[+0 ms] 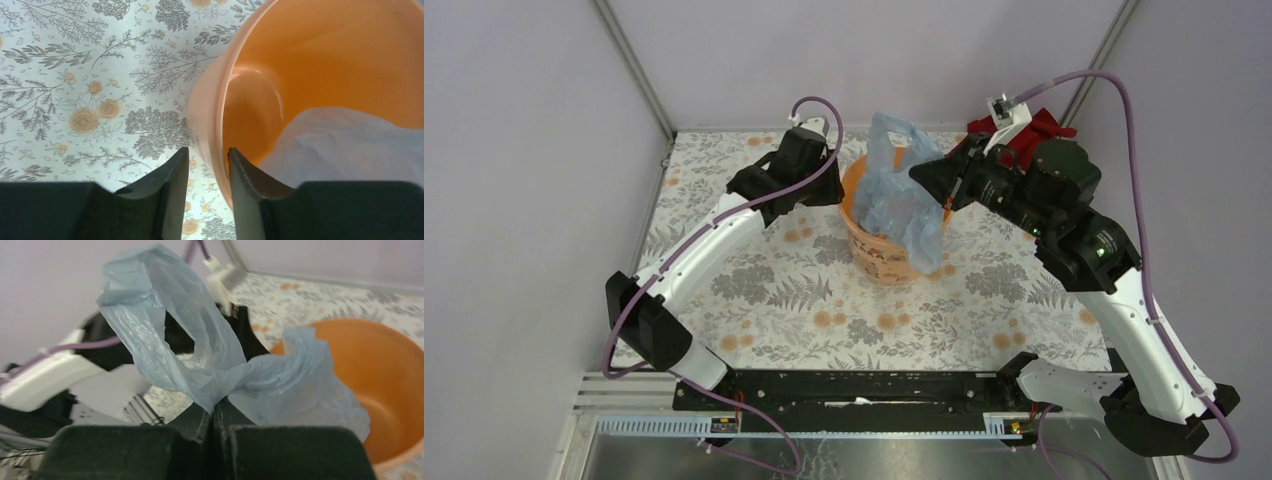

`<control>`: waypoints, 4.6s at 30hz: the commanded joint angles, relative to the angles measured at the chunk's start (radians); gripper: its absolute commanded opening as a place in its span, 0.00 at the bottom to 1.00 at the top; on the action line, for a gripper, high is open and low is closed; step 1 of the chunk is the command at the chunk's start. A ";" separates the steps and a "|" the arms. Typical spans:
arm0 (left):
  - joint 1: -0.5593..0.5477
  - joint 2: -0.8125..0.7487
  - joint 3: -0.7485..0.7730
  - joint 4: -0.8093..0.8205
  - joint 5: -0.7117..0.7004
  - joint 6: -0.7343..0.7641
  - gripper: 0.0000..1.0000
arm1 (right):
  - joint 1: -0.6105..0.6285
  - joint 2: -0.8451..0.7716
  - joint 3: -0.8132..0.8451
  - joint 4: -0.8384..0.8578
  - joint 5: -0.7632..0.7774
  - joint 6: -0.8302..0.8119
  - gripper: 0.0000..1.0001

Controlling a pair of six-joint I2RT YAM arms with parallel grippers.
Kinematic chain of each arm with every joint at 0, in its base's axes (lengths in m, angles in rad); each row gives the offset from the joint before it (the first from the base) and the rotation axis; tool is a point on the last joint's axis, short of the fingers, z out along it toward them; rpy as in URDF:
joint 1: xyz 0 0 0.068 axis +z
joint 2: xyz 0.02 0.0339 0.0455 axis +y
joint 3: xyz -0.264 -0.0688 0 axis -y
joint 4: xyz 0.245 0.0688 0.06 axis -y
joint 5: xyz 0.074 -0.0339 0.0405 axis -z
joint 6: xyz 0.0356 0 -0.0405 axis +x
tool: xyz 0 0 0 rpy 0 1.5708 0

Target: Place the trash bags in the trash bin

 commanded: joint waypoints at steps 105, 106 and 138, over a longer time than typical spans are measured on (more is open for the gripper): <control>0.153 -0.157 0.049 0.695 0.882 -0.384 0.00 | -0.636 0.203 -0.278 0.050 -0.259 0.025 0.62; 0.158 -0.161 0.036 0.695 0.888 -0.382 0.00 | -0.636 0.190 -0.297 0.063 -0.273 0.034 0.56; 0.251 -0.540 -0.361 0.012 0.413 -0.014 0.00 | -0.636 -0.081 -0.322 -0.311 0.110 -0.152 0.00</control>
